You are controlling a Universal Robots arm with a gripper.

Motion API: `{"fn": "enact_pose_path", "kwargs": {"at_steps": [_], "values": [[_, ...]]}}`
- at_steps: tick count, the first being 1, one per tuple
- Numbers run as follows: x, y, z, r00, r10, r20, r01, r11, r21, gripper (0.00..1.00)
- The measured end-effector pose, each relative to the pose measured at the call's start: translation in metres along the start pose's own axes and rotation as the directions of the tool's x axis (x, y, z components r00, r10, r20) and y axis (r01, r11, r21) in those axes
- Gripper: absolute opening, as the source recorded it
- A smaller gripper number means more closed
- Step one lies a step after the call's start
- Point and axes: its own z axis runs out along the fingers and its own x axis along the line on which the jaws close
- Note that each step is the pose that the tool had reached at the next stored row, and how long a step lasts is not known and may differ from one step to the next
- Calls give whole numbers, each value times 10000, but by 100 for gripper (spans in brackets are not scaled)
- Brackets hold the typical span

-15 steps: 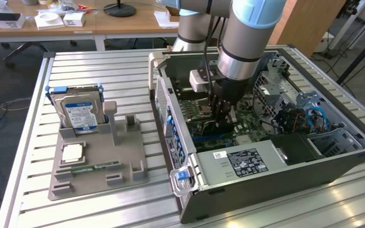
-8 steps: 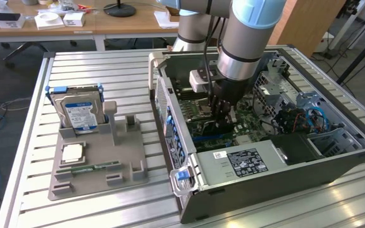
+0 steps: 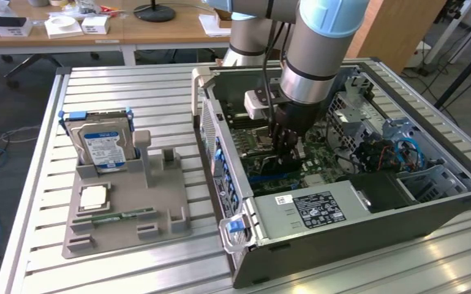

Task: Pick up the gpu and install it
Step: 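Insert the gpu into the slot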

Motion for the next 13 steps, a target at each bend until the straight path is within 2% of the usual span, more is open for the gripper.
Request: {"fn": "enact_pose_path", "kwargs": {"at_steps": [13], "values": [[-1, 5, 1, 10000, 1, 1, -1, 10000, 1, 26]]}}
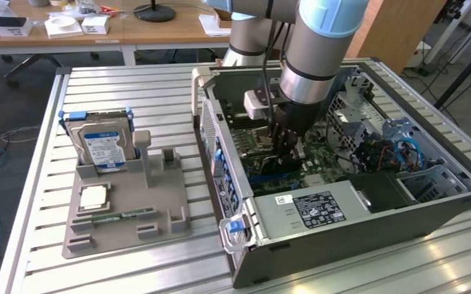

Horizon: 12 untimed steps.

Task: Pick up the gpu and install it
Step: 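Insert the gpu into the slot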

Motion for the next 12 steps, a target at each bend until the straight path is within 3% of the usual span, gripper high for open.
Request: {"fn": "enact_pose_path", "kwargs": {"at_steps": [12], "values": [[1, 12, -1, 10000, 0, -1, 0, 10000, -1, 26]]}}
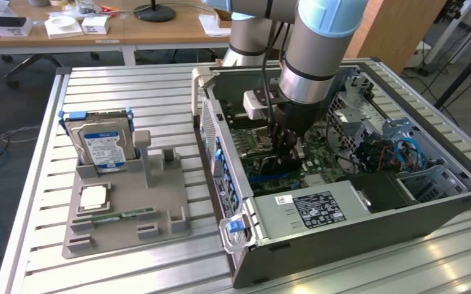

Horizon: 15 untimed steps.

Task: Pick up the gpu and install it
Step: 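Insert the gpu into the slot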

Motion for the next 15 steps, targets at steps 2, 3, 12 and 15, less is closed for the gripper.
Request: {"fn": "enact_pose_path", "kwargs": {"at_steps": [2, 3, 12, 15], "values": [[0, 0, 0, 10000, 0, 0, 0, 10000, 0, 26], [0, 0, 0, 10000, -1, -1, 1, 10000, 1, 26], [0, 1, 0, 10000, 1, -1, -1, 10000, 0, 33], [0, 0, 0, 10000, 0, 0, 0, 10000, 0, 33]]}}
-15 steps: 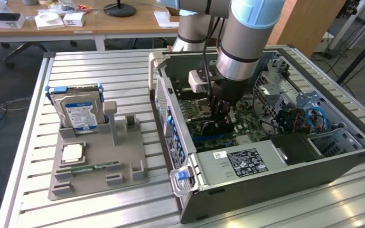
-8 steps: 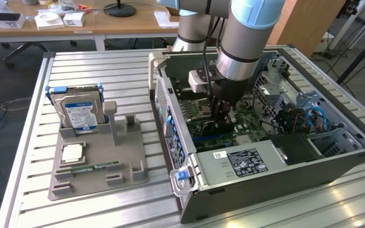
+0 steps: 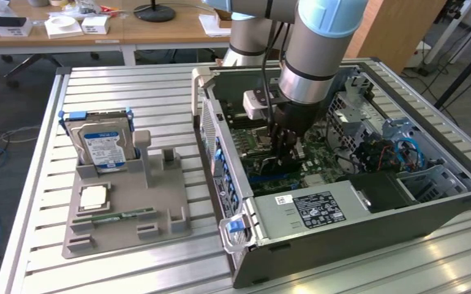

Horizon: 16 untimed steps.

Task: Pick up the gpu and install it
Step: 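Insert the gpu into the slot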

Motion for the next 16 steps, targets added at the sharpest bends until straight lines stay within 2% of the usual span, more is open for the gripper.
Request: {"fn": "enact_pose_path", "kwargs": {"at_steps": [7, 16], "values": [[0, 0, -25, 10000, 0, 0, 0, 10000, 0, 33], [-3, -1, -186, 10000, 0, 0, 0, 10000, 0, 33]]}}
